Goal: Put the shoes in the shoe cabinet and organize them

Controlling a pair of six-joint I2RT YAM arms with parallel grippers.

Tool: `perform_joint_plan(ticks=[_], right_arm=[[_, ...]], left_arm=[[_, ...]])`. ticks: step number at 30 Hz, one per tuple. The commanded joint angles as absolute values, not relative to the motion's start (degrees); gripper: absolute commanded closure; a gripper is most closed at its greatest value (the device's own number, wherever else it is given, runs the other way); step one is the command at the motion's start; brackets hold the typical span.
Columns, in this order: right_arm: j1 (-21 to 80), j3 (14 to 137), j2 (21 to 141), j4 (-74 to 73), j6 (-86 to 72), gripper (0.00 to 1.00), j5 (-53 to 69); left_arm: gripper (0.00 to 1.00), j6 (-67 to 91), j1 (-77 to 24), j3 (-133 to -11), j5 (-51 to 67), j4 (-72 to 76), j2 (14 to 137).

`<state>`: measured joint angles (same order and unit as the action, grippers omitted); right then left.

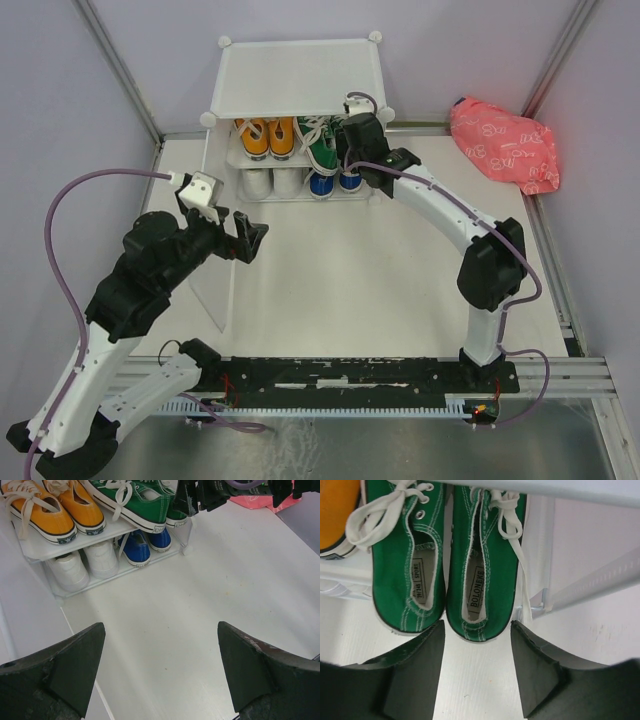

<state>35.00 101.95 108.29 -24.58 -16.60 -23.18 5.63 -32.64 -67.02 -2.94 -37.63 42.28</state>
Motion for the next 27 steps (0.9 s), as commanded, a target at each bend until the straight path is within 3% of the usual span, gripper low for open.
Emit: perform_joint_plan(ticks=[1, 4, 6, 11, 12, 17, 27], right_arm=[[33.7, 102.41, 109.91, -22.49, -17.84, 0.4, -23.68], [33.41, 101.45, 110.92, -19.81, -17.53, 0.44, -23.48], [33.31, 100.73, 111.45, -17.68, -16.77, 0.54, -23.51], [33.06, 98.56, 111.62, -12.15, -14.8, 0.95, -26.3], [33.05, 97.58, 111.24, -10.43, -14.36, 0.98, -27.75], [32.88, 95.24, 110.42, -0.3, -10.14, 0.98, -34.8], [31.54, 109.1, 118.79, -5.08, -2.26, 0.98, -33.77]], left_arm=[[0.01, 5.62, -32.5, -66.62, -3.68, -36.13, 42.08], [0.01, 5.57, -32.53, -66.62, -3.84, -36.25, 42.34], [0.01, 5.61, -32.52, -66.69, -3.77, -36.29, 42.59], [0.01, 5.68, -32.53, -66.49, -3.84, -36.22, 42.72], [0.01, 5.64, -32.54, -66.39, -3.9, -36.22, 42.72], [0.01, 5.86, -32.53, -66.28, -3.89, -36.3, 42.72], [0.01, 5.72, -32.52, -66.56, -5.03, -37.21, 42.46]])
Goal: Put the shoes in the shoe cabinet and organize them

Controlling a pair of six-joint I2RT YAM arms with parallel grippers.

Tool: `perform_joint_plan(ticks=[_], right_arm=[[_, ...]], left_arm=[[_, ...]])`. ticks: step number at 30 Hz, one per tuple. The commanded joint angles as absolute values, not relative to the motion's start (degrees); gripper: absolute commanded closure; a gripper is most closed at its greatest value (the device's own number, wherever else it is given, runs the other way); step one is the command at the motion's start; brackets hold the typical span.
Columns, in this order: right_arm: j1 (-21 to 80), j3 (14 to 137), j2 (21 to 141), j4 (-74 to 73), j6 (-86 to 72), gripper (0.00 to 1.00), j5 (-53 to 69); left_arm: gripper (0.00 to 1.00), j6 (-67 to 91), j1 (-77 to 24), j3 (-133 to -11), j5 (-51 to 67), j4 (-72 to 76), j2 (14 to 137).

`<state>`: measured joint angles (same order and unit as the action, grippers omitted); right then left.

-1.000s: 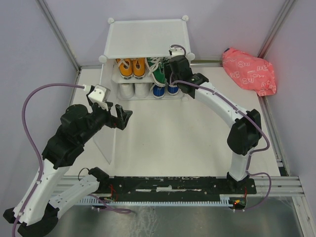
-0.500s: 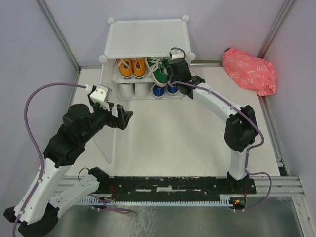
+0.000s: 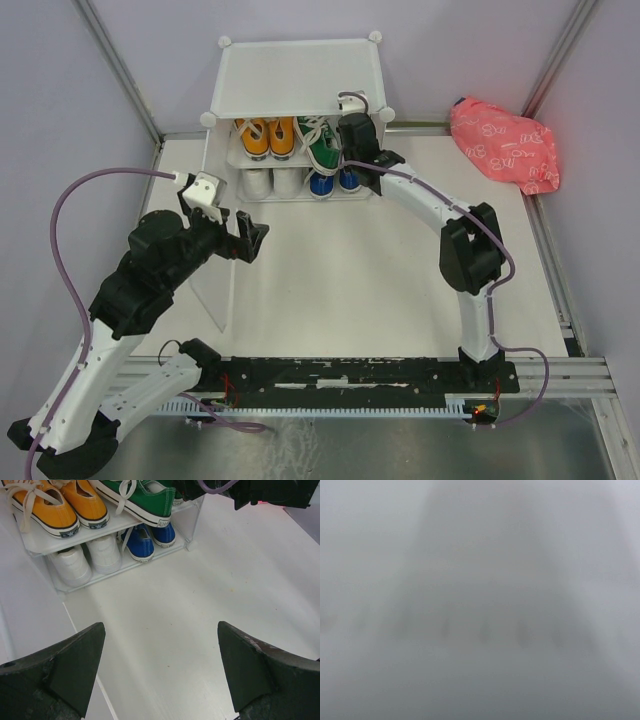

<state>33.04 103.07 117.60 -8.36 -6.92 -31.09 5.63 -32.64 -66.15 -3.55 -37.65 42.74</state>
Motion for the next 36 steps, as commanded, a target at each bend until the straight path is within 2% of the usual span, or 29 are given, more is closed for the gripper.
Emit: perform_joint_plan(ticks=[1, 5, 8, 9, 10, 11, 12, 17, 22, 29, 36], right_arm=[[31.23, 110.16, 119.52, -5.83, -1.94, 0.98, -33.3], [29.86, 113.12, 122.07, -8.52, -1.75, 0.97, -33.17], [28.91, 110.94, 122.14, -6.51, -1.97, 0.9, -32.32], [28.77, 109.78, 121.85, -5.45, -1.94, 0.83, -31.82], [28.67, 108.75, 121.39, -4.87, -2.15, 0.74, -31.64], [28.63, 107.89, 120.79, -4.83, -2.75, 0.59, -31.4], [28.63, 106.82, 119.76, -4.78, -3.3, 0.51, -30.56], [28.6, 91.65, 110.25, 7.18, -4.43, 0.31, -24.01], [28.65, 86.76, 105.0, 5.45, -3.71, 0.29, -19.89], [28.62, 81.1, 96.49, 2.95, -4.95, 0.28, -5.39], [28.6, 84.33, 98.99, 4.25, -7.97, 0.28, 4.79]], left_arm=[[0.01, 5.63, -32.53, -66.54, -5.11, -37.24, 42.45], [0.01, 5.56, -32.58, -66.53, -4.96, -37.25, 42.71], [0.01, 5.57, -32.52, -66.53, -4.89, -37.18, 42.8], [0.01, 5.57, -32.52, -66.46, -4.91, -37.21, 42.8], [0.01, 5.6, -32.52, -66.45, -4.91, -37.2, 42.85], [0.01, 5.62, -32.53, -66.45, -4.92, -37.18, 42.9], [0.01, 5.61, -32.52, -66.48, -4.84, -37.18, 42.94], [0.01, 5.91, -32.54, -66.71, -4.15, -36.86, 43.42], [0.01, 6.31, -32.52, -66.72, -3.76, -36.85, 43.51], [0.01, 6.39, -32.52, -65.92, -3.73, -36.42, 43.74], [0.01, 6.53, -32.56, -65.48, -3.18, -35.64, 43.67]])
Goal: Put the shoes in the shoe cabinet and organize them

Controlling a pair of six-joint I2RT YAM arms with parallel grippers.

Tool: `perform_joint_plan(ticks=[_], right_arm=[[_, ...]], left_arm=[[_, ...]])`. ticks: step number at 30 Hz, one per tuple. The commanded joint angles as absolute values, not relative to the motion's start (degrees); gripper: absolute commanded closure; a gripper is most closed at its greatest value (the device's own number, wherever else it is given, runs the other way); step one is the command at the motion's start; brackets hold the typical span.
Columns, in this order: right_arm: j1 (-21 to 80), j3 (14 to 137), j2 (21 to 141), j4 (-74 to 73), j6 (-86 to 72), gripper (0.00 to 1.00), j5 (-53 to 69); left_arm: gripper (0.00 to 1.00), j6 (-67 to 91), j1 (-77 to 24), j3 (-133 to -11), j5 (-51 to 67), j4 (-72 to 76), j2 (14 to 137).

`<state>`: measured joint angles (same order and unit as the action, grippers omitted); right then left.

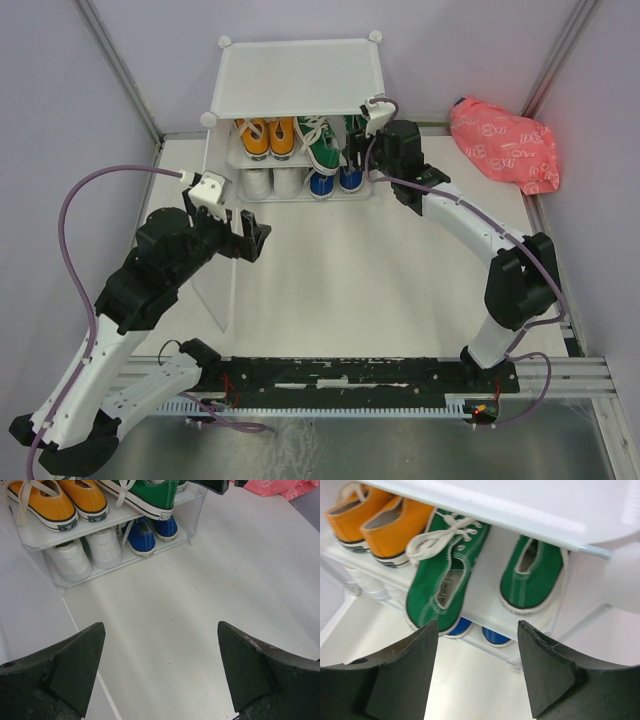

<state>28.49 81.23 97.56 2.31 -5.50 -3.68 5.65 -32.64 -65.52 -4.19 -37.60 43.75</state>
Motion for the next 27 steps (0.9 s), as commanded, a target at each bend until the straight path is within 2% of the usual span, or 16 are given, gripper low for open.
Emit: perform_joint_plan(ticks=[1, 11, 20, 21, 24, 26, 27], right_arm=[[28.65, 85.2, 99.98, 4.3, -8.64, 0.28, 6.16], [28.76, 88.42, 106.2, 6.57, -14.72, 0.29, 10.28], [29.84, 90.2, 110.08, 11.1, -17.18, 0.45, 6.1], [29.98, 90.5, 110.51, 11.5, -16.96, 0.51, 5.99], [30.36, 92.21, 111.96, 11.01, -16.87, 0.86, 6.04], [31.47, 91.91, 111.52, 11.27, -15.23, 0.97, 2.74], [32.5, 91.44, 110.94, 11.7, -13.33, 0.98, -0.36]], left_arm=[[0.01, 6.56, -32.55, -65.4, -3.21, -35.72, 43.55], [0.01, 6.15, -32.52, -65.74, -4.66, -36.96, 42.21], [0.01, 6.37, -32.52, -65.44, -4.87, -37.17, 41.58], [0.01, 6.36, -32.6, -65.47, -4.92, -37.24, 41.62], [0.01, 6.27, -32.52, -65.4, -5.21, -37.51, 41.58], [0.01, 6.18, -32.53, -65.47, -5.29, -37.61, 41.51], [0.01, 6.16, -32.52, -65.48, -5.5, -37.62, 41.44]])
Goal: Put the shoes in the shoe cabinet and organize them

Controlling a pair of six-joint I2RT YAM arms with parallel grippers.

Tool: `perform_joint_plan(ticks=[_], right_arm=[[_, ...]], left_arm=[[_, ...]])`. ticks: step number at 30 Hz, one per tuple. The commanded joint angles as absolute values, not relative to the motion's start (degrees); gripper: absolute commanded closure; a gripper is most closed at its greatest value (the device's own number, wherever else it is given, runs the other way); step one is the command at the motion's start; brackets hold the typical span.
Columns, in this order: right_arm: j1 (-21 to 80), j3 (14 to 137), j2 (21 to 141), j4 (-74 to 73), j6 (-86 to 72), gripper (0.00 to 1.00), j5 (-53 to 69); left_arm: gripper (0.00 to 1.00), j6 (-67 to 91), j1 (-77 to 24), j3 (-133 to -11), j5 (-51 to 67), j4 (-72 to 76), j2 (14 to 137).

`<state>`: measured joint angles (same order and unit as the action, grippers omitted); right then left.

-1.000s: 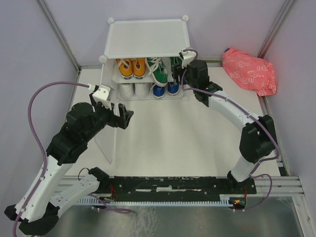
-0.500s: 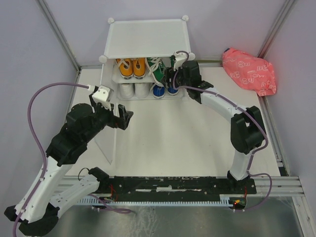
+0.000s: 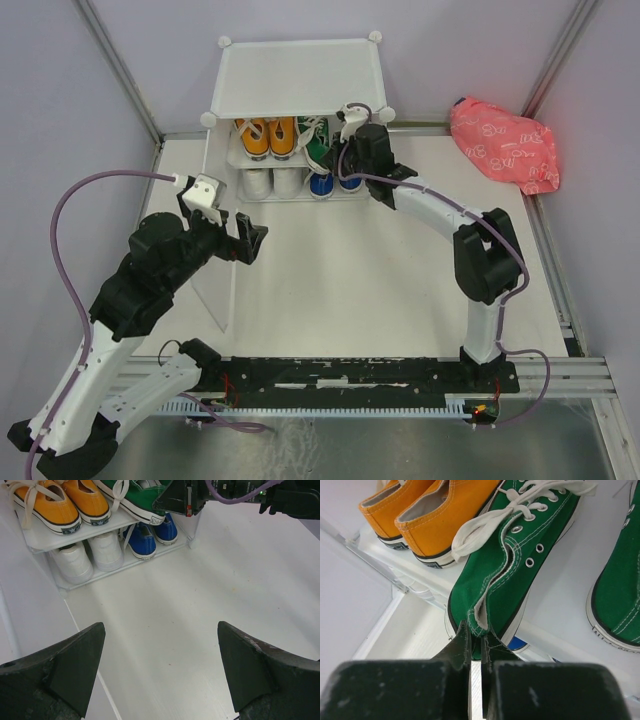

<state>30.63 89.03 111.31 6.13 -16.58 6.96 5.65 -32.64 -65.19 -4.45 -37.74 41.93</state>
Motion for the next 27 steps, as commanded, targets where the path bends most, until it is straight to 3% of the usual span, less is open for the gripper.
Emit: perform_joint_plan(ticks=[1, 9, 19, 21, 25, 27], right_arm=[[33.65, 91.26, 110.51, 12.28, -11.09, 0.98, -3.96], [38.4, 101.71, 117.63, 13.3, 0.65, 0.98, -26.68], [37.86, 108.89, 124.99, 11.22, 4.04, 0.97, -31.14], [37.75, 108.4, 124.47, 10.63, 3.98, 0.86, -32.09], [37.79, 100.74, 118.7, 11.69, 2.35, 0.34, -30.28], [37.81, 96.36, 114.69, 13.0, 1.36, 0.2, -28.54]], left_arm=[[0.01, 6.08, -32.52, -65.52, -5.58, -37.62, 41.47], [0.01, 6.31, -32.52, -66.64, -4.76, -37.66, 42.1], [0.01, 6.15, -32.53, -67.53, -5.23, -38.14, 42.52], [0.01, 6.15, -32.52, -67.87, -5.32, -38.06, 42.77], [0.01, 5.99, -32.52, -69.43, -5.72, -38.06, 43.96], [0.01, 5.68, -32.52, -70.72, -5.46, -38.15, 44.67]])
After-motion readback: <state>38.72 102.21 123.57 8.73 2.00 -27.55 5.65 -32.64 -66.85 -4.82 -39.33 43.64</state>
